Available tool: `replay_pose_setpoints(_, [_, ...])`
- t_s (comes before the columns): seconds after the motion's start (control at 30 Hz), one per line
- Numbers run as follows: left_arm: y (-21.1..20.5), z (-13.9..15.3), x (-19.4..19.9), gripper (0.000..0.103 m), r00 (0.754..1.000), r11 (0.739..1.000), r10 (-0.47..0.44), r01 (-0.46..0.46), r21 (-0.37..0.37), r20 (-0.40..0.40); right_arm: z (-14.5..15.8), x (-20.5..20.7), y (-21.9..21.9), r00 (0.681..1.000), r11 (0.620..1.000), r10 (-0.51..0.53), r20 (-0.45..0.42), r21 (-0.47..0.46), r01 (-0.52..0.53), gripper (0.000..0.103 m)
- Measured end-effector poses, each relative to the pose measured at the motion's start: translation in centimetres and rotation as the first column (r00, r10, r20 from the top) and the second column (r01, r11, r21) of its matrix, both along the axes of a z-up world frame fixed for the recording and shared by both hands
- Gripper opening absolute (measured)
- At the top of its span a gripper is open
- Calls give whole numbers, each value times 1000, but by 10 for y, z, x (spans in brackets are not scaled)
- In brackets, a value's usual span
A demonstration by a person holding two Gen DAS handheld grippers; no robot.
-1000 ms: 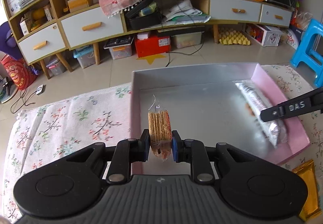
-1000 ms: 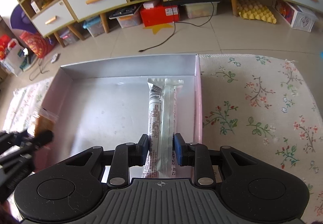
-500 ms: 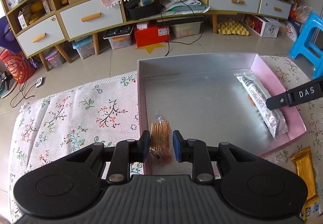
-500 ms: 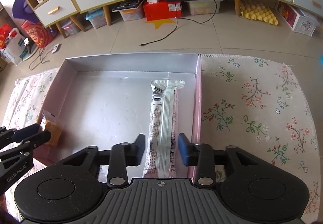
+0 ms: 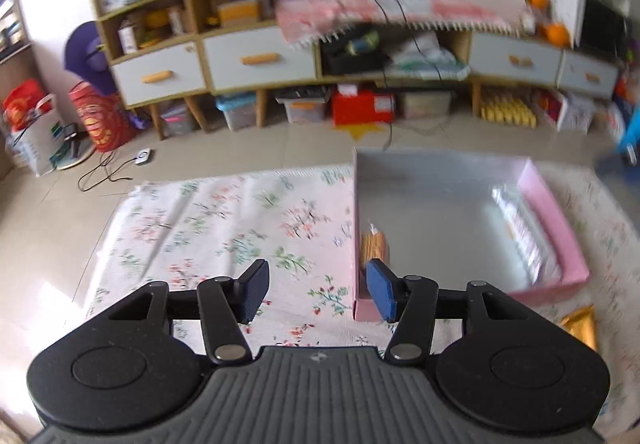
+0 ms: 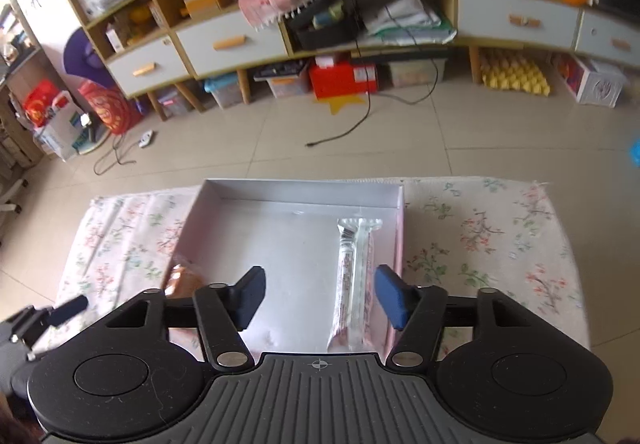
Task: Organize snacks
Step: 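Open both grippers to release the packs in the pink box, then grasp the red candy wrapper with the left gripper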
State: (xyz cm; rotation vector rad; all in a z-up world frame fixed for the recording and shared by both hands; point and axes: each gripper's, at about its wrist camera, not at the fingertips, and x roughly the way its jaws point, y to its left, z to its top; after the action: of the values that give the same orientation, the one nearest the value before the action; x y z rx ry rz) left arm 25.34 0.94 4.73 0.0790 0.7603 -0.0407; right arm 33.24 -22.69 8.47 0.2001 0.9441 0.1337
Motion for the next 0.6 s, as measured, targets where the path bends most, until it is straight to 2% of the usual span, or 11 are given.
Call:
replay_pose_setpoints(0.1, [1,12,-16,77,999,999,34,-34,-25,12,-1,-33,-8,1000,1000,11,7,21,-11,71])
replay_pose_setpoints(0.17, [-1,12,-29,81,998,998,60,-60,-15,2,-11,-53,-12,999,1000,-13,-29,11,14,71])
replay_pose_setpoints(0.23, [-2,9,-37,89,997,997,76,-76,-13,-33,-18,-65,-10,997,999,-5,-81,-39,2,71])
replay_pose_setpoints(0.33, [-2,7,-45,92,995,996,83,-84,-18,-60,-16,-81,-9,997,999,1,-73,-46,-5,71])
replay_pose_setpoints(0.43, [0,10,-52,100,995,995,93,-94,-17,-40,-13,-99,-16,997,998,-17,-79,56,21,78])
replay_pose_setpoints(0.5, [-3,10,-57,100,996,996,88,-88,-4,-34,-9,-109,-16,997,995,-18,-80,95,25,78])
replay_pose_setpoints(0.6, [-6,7,-58,100,997,997,75,-75,15,-32,-2,-126,-9,999,996,-11,-30,86,14,78])
